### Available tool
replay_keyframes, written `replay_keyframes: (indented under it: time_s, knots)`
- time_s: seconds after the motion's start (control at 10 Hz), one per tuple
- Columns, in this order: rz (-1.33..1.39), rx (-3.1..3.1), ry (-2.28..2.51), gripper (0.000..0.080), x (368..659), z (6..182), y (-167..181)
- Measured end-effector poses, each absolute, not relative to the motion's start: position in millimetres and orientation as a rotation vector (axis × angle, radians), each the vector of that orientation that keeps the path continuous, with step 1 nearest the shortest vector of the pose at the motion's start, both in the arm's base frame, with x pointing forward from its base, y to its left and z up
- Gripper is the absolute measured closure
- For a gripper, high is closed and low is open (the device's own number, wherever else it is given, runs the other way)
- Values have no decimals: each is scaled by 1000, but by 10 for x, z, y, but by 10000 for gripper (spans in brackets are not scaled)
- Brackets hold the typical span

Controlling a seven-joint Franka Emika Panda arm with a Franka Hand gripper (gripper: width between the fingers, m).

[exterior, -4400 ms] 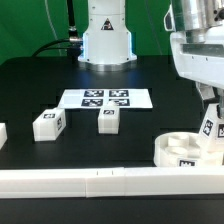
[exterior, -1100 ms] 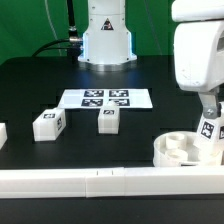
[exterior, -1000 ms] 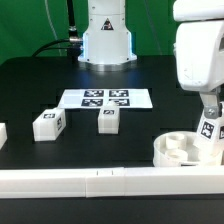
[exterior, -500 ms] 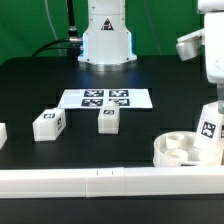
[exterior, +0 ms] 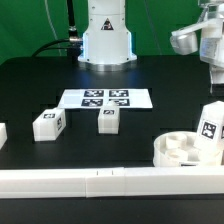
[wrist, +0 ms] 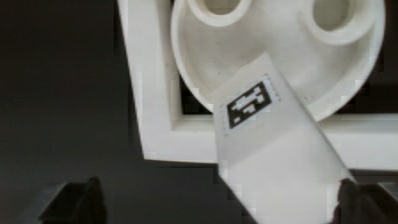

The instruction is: Assemble stool

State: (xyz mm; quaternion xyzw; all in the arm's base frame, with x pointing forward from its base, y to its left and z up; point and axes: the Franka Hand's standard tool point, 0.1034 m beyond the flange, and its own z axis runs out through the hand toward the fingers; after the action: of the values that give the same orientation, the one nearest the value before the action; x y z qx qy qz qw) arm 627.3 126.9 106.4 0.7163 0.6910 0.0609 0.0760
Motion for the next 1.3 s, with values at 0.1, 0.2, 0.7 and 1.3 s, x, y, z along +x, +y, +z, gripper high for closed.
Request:
replay_keyframes:
  time_s: [0.1, 0.2, 0.7, 1.3]
  knots:
    - [154, 2001, 2187, 150, 6259, 1035, 1267]
    - [129, 1893, 2262, 150, 6244, 1009, 1271]
    - [47, 1623, 2434, 150, 6173, 888, 1247]
    - [34, 1654, 2425, 446, 6147, 817, 1250]
